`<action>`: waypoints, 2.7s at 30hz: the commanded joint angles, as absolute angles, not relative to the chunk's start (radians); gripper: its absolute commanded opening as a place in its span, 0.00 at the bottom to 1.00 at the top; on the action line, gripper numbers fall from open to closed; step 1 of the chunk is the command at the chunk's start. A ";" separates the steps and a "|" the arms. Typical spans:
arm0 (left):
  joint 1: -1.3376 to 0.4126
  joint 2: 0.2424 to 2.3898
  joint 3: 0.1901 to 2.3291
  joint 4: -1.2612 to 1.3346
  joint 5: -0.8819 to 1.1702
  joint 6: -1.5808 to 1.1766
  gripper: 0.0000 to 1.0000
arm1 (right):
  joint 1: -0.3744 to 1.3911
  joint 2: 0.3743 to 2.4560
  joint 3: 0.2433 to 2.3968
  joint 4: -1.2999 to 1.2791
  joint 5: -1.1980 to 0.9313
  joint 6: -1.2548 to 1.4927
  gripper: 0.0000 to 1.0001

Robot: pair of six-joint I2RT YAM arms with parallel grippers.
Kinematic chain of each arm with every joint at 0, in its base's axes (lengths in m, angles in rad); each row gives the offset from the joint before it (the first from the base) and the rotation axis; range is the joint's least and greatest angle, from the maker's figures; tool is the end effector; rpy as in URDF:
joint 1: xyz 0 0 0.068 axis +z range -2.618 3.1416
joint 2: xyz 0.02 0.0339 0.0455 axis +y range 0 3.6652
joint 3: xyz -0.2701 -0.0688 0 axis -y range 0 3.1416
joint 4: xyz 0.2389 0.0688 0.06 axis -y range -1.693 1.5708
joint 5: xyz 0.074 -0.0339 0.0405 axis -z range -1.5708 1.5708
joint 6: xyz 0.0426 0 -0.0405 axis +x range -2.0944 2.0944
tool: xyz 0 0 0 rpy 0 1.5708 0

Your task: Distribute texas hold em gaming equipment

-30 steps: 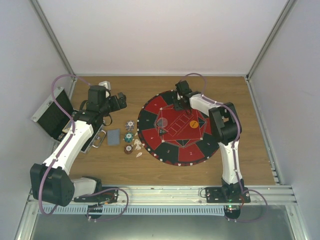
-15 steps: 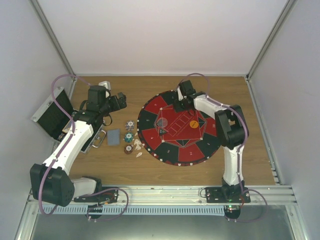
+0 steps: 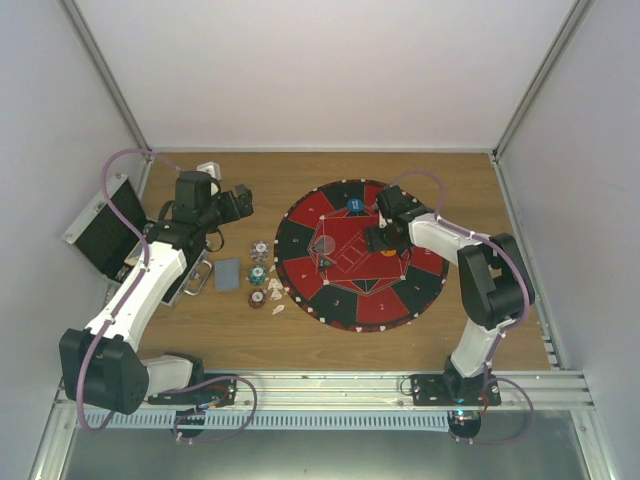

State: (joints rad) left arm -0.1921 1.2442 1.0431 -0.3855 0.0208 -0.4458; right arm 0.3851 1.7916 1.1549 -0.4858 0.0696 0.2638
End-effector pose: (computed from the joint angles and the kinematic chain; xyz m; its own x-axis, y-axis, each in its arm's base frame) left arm 0.2713 -0.0537 0.3159 -0.5799 -0.3264 -0.7465 -0.0467 0.9281 -0.3695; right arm 0.3323 0.1315 0.1783 -0.8967 -0.0828 -0.4348 -0.1170 0.9917 0.0525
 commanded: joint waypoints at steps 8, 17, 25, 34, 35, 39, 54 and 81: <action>-0.198 1.210 1.026 -0.357 0.012 -0.457 0.99 | 0.377 1.823 1.123 -0.490 0.130 0.358 0.83; -0.199 1.203 1.023 -0.357 0.008 -0.459 0.99 | 0.336 1.826 1.083 -0.453 0.056 0.371 0.80; -0.198 1.203 1.021 -0.357 0.009 -0.460 0.99 | 0.320 1.854 1.076 -0.452 0.040 0.349 0.74; -0.198 1.205 1.020 -0.354 0.015 -0.462 0.99 | 0.326 1.872 1.072 -0.451 0.055 0.297 0.64; -0.198 1.206 1.019 -0.354 0.014 -0.462 0.99 | 0.328 1.874 1.072 -0.450 0.056 0.290 0.64; -0.199 1.206 1.017 -0.353 0.017 -0.463 0.99 | 0.336 1.893 1.078 -0.447 0.056 0.273 0.62; -0.199 1.203 1.012 -0.352 0.018 -0.463 0.99 | 0.408 1.889 1.054 -0.487 0.057 0.271 0.53; -0.199 1.217 1.000 -0.354 0.043 -0.466 0.99 | 0.629 1.701 0.840 -0.600 -0.080 0.386 0.51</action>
State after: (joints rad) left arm -0.1925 1.2293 1.0111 -0.3855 0.0364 -0.4583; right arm 0.5900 1.6821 0.9096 -0.4381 0.0189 0.3340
